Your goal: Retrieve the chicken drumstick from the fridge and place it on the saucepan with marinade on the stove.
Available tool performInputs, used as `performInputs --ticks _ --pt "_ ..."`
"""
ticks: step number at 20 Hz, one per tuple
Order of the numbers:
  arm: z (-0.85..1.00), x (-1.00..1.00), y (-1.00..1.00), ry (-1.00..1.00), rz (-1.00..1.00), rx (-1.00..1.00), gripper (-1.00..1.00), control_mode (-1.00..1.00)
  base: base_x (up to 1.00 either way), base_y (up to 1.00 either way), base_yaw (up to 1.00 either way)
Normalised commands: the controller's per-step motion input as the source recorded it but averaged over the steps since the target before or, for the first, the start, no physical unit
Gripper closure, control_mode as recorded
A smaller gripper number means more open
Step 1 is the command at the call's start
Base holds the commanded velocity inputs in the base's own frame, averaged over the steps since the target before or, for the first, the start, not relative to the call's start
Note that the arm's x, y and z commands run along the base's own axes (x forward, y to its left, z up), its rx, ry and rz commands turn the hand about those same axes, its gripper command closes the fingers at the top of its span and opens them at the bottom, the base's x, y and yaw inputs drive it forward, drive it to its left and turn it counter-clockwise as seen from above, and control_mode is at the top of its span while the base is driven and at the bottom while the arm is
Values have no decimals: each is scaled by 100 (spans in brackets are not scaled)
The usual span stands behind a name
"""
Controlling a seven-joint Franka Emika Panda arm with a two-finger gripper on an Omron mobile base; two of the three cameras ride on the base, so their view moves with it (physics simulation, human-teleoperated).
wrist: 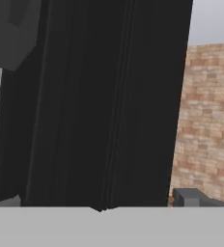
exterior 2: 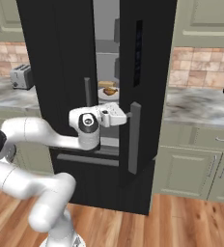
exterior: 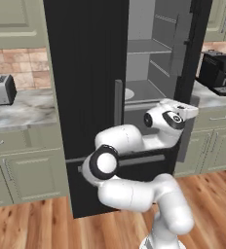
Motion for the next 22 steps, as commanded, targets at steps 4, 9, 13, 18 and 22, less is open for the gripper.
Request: performInputs --ticks 4,9,13,18,22 --pt "0 -30 -55 0 0 0 -100 -100 0 0 0" --pt "0 -42 -55 0 0 1 -100 -100 0 0 0" --pt "7 -34 -47 0 0 1 -100 -100 0 0 0" --pt "10 -18 -39 0 0 0 -100 -100 0 0 0" --pt "13 -1 -34 1 0 0 -100 -100 0 0 0"
